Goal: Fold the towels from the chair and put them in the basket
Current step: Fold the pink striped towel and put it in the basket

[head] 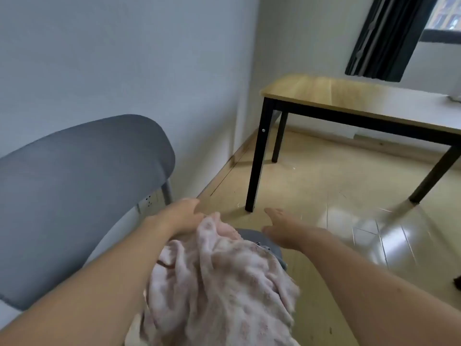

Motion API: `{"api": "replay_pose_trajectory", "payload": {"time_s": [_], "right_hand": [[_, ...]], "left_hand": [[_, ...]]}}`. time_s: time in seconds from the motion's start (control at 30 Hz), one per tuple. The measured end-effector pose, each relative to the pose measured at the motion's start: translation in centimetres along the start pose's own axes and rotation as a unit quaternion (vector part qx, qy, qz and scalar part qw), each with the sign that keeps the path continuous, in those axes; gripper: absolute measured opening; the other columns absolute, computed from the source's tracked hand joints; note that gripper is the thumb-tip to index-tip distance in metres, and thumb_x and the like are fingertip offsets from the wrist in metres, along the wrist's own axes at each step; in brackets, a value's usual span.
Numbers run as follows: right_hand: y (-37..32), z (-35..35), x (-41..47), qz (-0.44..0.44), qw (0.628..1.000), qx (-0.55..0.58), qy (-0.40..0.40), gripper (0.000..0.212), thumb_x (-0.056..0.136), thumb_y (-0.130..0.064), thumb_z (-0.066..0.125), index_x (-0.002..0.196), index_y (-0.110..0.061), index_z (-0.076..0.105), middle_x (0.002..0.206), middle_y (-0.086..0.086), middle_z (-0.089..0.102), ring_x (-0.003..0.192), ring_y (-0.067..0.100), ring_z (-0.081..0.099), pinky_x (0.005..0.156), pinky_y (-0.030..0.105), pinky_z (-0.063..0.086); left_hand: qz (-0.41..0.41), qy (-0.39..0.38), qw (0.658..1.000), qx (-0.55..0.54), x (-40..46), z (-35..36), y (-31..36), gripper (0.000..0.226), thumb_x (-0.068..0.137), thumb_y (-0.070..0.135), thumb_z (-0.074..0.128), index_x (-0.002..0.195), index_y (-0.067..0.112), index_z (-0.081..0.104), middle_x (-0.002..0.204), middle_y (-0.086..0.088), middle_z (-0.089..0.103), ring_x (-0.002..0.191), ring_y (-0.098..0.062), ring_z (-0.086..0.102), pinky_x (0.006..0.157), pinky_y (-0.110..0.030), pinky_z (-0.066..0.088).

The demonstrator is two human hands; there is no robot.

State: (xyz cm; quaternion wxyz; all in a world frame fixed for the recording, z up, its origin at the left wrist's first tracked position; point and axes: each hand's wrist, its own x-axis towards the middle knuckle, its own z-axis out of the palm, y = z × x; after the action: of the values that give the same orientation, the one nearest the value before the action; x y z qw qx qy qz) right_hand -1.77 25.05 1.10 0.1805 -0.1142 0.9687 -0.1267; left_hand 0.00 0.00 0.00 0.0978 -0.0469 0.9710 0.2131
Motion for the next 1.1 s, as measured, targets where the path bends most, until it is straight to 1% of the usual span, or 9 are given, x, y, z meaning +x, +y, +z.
{"api": "replay_pose_trajectory", "payload": {"time_s": [0.1,0.2,0.33,0.47,0.67,0.8,0.93,1.03,1.1], "right_hand": [[-2.2,0.1,1.1,-0.021,1.000,-0.005,0.017,0.050,0.098,-0.019,0.040,0.146,-0.010,0.032,0.153,0.007,0.030,0.139,0.026,0.030,0.113,0.036,0.029],[-5.8,0.7,2.8,-0.062,0.998,0.006,0.013,0.050,0.096,-0.017,0.042,0.145,-0.015,0.035,0.152,0.004,0.033,0.138,0.025,0.033,0.113,0.038,0.031],[-9.6,2.6,5.6,-0.113,0.993,-0.011,-0.001,0.048,0.097,-0.019,0.044,0.144,-0.018,0.037,0.150,0.002,0.037,0.135,0.023,0.038,0.109,0.033,0.033],[-12.1,5.3,9.1,-0.138,0.989,-0.048,-0.025,0.047,0.092,-0.027,0.051,0.139,-0.019,0.045,0.142,0.003,0.045,0.129,0.026,0.045,0.103,0.033,0.039],[-13.8,9.2,12.5,-0.146,0.985,-0.094,0.013,0.024,0.079,-0.030,0.047,0.098,-0.033,0.062,0.112,0.000,0.057,0.109,0.031,0.050,0.092,0.048,0.045],[-14.2,8.6,11.2,-0.141,0.987,0.041,0.070,0.017,0.080,-0.034,0.037,0.081,-0.024,0.051,0.083,-0.001,0.058,0.081,0.027,0.055,0.074,0.040,0.052],[-14.0,4.2,7.4,-0.151,0.960,0.208,0.109,0.018,0.094,-0.027,0.046,0.088,-0.014,0.057,0.068,-0.001,0.053,0.056,0.015,0.047,0.050,0.028,0.039],[-13.3,-0.5,2.9,-0.146,0.943,0.260,0.148,0.013,0.093,-0.018,0.047,0.089,-0.016,0.059,0.063,-0.005,0.049,0.051,0.010,0.043,0.048,0.020,0.034],[-12.4,-3.6,-0.6,-0.133,0.936,0.262,0.195,0.017,0.092,-0.015,0.045,0.083,-0.017,0.060,0.063,-0.008,0.048,0.052,0.009,0.043,0.049,0.021,0.033]], "left_hand": [[-0.032,0.031,0.999,-0.004,-1.2,-1.1,-2.9,0.033,0.090,0.028,0.053,0.119,0.014,0.056,0.131,-0.009,0.057,0.107,-0.021,0.055,0.095,-0.032,0.043],[-0.062,0.034,0.997,-0.032,-2.0,-1.2,-5.1,0.012,0.087,0.024,0.052,0.098,0.024,0.057,0.116,-0.010,0.065,0.086,-0.017,0.053,0.085,-0.035,0.048],[-0.052,-0.003,0.998,-0.017,-1.9,-0.1,-6.4,0.022,0.088,0.021,0.051,0.103,0.011,0.065,0.107,-0.009,0.068,0.099,-0.026,0.062,0.083,-0.032,0.049],[-0.060,0.003,0.998,-0.020,-0.7,1.5,-8.5,0.015,0.085,0.019,0.051,0.092,0.020,0.065,0.105,-0.005,0.069,0.095,-0.025,0.063,0.071,-0.028,0.047],[-0.142,0.041,0.988,0.033,-0.2,4.2,-9.9,0.023,0.090,0.027,0.050,0.102,0.009,0.058,0.110,-0.016,0.061,0.099,-0.034,0.059,0.065,-0.028,0.036],[-0.187,0.041,0.981,0.015,-0.9,4.8,-10.5,0.024,0.086,0.035,0.052,0.093,0.012,0.057,0.105,-0.012,0.064,0.091,-0.031,0.059,0.064,-0.029,0.037],[-0.193,0.046,0.979,-0.037,-3.3,3.9,-8.9,0.032,0.087,0.046,0.046,0.093,0.019,0.061,0.101,-0.004,0.067,0.096,-0.027,0.062,0.082,-0.033,0.046],[-0.162,0.061,0.982,-0.079,-6.1,2.5,-5.7,0.019,0.081,0.036,0.050,0.069,0.022,0.056,0.098,-0.002,0.066,0.095,-0.028,0.061,0.083,-0.031,0.048],[-0.120,0.093,0.979,-0.136,-8.2,1.0,-3.4,0.025,0.084,0.038,0.049,0.064,0.023,0.052,0.086,0.000,0.064,0.084,-0.026,0.061,0.072,-0.029,0.046]]}}
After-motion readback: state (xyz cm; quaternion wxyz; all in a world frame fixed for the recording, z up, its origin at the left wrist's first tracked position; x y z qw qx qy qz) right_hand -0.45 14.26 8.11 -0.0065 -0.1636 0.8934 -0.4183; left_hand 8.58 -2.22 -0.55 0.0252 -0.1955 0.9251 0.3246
